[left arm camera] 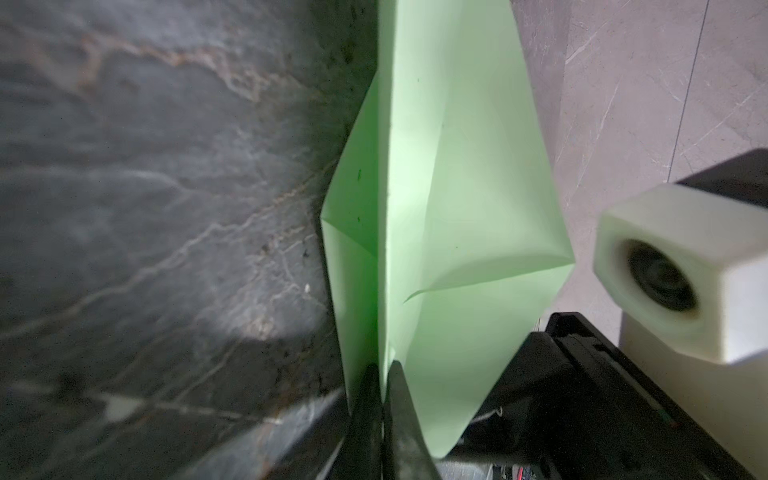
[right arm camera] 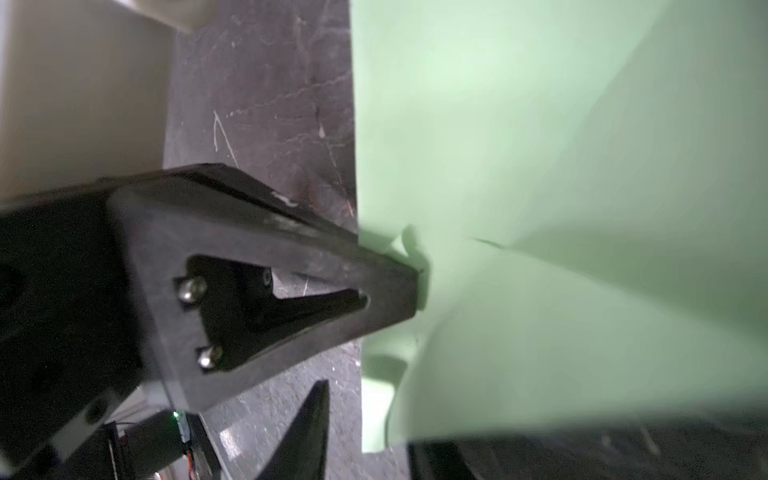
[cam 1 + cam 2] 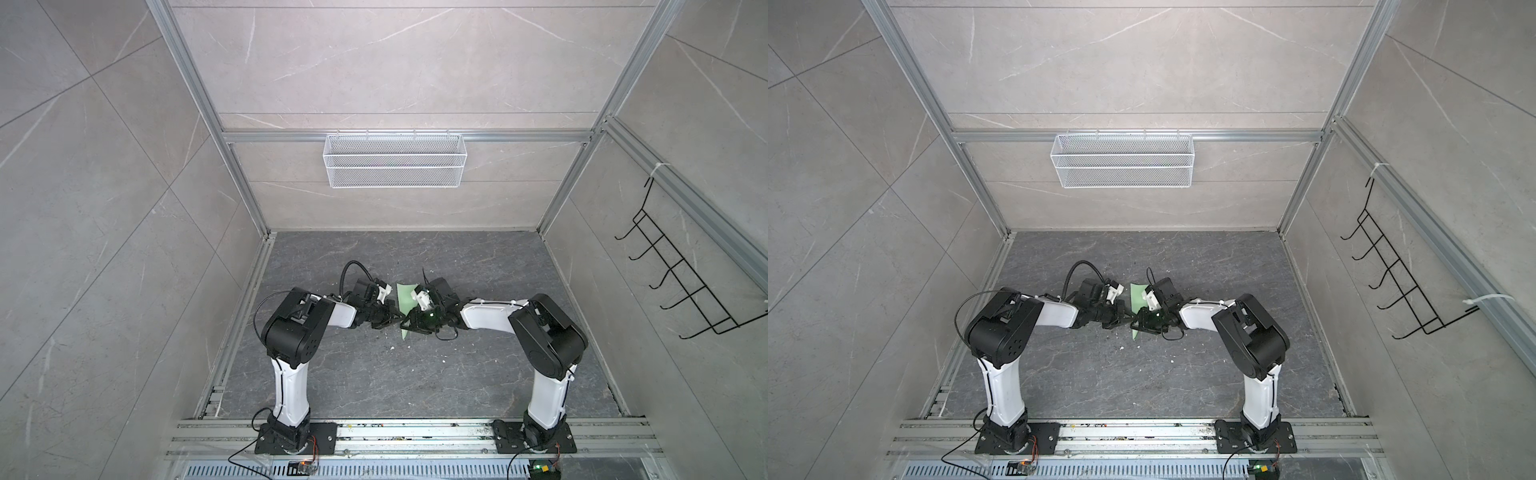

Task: Fold a paper plane with a square sheet of paper (pick it up from the middle)

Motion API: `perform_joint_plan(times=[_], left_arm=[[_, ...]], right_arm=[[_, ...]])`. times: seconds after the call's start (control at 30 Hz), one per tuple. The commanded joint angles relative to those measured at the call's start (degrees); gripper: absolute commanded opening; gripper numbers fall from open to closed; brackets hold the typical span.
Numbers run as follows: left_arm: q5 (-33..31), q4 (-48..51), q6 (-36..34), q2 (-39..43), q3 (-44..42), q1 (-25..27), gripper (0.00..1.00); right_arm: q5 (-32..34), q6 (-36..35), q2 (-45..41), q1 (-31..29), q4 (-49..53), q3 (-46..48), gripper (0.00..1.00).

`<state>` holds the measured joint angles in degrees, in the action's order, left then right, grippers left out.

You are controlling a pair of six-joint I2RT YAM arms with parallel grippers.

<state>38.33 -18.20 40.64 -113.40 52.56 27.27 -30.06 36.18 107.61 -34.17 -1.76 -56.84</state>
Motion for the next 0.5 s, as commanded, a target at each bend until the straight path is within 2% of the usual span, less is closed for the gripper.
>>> perform_joint_plan(times=[0.0,0.1,0.23,0.47], left_arm=[[-5.0,7.4,-3.7,-3.5,-0.4,-1.3,0.01],[-2.8,8.5,-6.9,-3.4,1.0,-1.0,0.01],[-2.5,13.2,-10.4,-3.7,3.8,-0.1,0.01],[-2.5,16.0,-10.6,-5.1,6.1,0.0,0.01]], right_arm=[[1.3,-1.7,-5.5,1.7,-4.4,3.2,0.44],[0.8,-1.3,-8.0,4.4,-8.9,6.8,0.45],[-3.1,0.7,-8.1,7.5,-15.8,9.7,0.45],[-4.7,4.0,-2.2,8.6,-20.3,8.4,0.34]])
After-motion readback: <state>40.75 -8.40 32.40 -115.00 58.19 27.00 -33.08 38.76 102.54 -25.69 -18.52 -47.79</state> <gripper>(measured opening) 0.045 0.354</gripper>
